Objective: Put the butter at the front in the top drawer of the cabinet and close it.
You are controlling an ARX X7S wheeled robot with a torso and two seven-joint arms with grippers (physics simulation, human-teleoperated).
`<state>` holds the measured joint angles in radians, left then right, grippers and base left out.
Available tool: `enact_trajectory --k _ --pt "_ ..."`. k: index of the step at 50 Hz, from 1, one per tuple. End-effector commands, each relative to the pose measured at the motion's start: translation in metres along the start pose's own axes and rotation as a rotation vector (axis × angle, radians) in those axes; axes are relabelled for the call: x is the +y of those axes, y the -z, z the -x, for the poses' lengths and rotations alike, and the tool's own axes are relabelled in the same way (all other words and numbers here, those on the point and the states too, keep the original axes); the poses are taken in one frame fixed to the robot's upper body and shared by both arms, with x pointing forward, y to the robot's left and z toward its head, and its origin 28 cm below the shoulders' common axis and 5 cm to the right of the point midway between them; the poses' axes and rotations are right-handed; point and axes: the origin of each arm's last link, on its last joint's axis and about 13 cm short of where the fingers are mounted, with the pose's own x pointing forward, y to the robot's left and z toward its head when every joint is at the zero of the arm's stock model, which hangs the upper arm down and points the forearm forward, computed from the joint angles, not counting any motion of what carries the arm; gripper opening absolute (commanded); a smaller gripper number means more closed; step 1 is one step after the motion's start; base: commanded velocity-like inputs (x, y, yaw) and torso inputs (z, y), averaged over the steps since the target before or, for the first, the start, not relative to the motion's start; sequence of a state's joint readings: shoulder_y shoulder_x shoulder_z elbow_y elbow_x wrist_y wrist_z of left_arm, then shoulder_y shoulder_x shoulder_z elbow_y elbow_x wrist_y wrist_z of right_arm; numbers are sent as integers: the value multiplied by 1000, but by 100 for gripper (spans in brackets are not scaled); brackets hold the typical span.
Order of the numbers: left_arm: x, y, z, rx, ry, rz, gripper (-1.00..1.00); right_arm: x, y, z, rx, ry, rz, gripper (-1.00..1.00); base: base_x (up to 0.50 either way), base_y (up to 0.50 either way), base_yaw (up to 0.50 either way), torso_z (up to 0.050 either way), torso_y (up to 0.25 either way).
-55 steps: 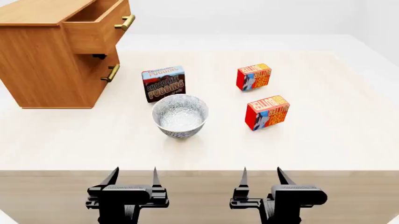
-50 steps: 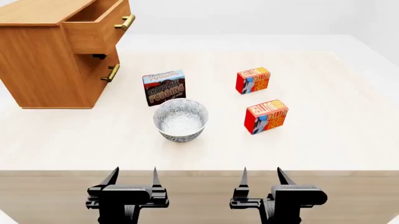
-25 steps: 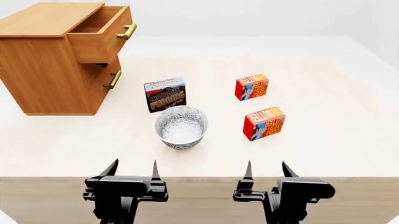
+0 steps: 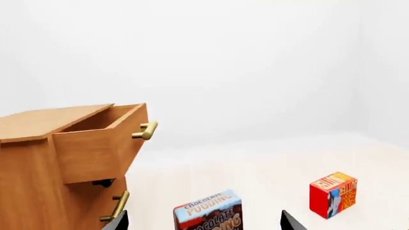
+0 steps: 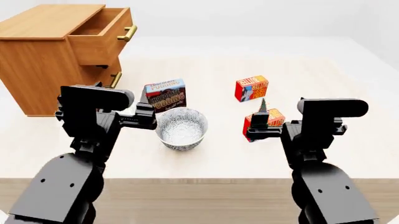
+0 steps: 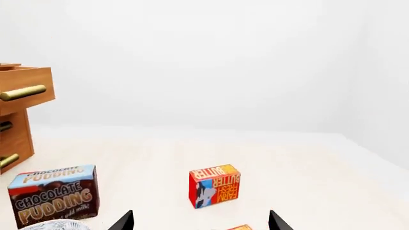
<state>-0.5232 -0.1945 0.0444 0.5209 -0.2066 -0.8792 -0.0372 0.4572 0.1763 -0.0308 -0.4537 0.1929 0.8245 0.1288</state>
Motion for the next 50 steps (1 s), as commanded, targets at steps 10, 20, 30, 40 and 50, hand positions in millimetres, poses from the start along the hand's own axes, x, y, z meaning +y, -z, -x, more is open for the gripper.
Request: enact_trajectory --k 10,20,30,40,50 --pt "34 -114 -73 -38 -43 -52 100 -25 -123 -61 -53 26 53 100 0 0 0 50 0" --pt "45 -162 -113 -36 -78 -59 100 -33 -173 -92 -47 41 91 100 0 0 0 23 0" --pt "47 -194 -133 -55 -76 -91 100 -35 -207 -119 -52 43 84 100 0 0 0 0 0" --pt "48 -200 -130 -66 -85 -106 100 -32 -224 -130 -58 34 72 100 0 0 0 0 0" --pt "46 -189 -121 -67 -77 -115 100 -30 -223 -126 -48 10 88 100 0 285 0 0 0"
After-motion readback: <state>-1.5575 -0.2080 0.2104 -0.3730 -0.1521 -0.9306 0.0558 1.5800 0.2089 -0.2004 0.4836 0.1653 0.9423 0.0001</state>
